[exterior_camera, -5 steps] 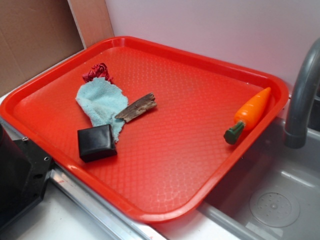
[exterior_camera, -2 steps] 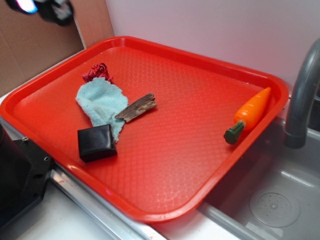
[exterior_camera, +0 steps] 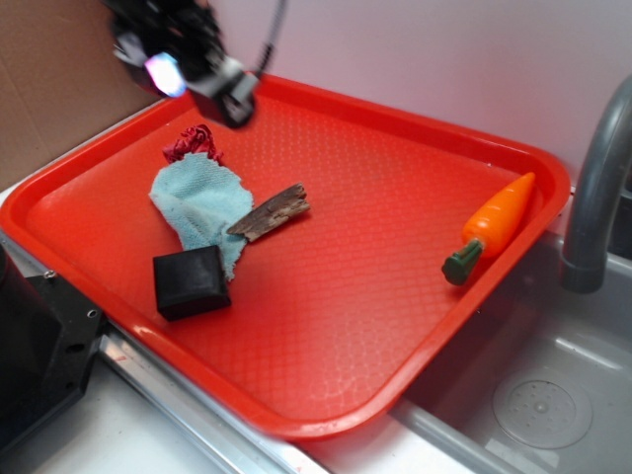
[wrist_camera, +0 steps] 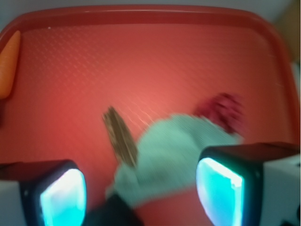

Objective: Grab the wood chip.

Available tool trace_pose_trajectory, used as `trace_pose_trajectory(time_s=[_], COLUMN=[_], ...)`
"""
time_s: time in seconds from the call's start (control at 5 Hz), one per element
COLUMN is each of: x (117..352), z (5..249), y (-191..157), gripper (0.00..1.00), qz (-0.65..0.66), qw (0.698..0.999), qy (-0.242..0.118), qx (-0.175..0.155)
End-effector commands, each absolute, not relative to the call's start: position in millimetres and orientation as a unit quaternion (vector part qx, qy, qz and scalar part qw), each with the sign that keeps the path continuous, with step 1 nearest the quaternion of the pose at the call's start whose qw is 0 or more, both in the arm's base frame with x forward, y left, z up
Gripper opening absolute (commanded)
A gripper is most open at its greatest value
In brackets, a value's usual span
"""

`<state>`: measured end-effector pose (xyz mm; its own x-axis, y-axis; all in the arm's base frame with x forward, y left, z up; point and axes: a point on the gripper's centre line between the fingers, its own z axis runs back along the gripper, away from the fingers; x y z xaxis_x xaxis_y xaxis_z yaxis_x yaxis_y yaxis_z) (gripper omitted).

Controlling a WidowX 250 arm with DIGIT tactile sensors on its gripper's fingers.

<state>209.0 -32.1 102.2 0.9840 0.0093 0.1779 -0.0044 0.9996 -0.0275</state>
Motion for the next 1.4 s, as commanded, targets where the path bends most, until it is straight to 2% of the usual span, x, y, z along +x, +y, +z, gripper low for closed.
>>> trace_pose_trajectory(time_s=[0.0, 0.2, 0.4, 0.6, 1.0, 1.2], x=[234, 237, 226, 226, 234, 237], z=[50, 32, 24, 26, 34, 60], y=[-40, -41, -43, -43, -37, -34], gripper=[1.00, 1.00, 1.00, 0.00, 0.00, 0.00], qz=[-0.028, -0.036, -0.037, -0.017, -0.007, 0.010], qw=[0.997, 0.997, 0.998, 0.998, 0.999, 0.999], qy=[-0.074, -0.058, -0.051, -0.062, -0.048, -0.044], qx=[0.009, 0.029, 0.032, 0.018, 0.013, 0.000])
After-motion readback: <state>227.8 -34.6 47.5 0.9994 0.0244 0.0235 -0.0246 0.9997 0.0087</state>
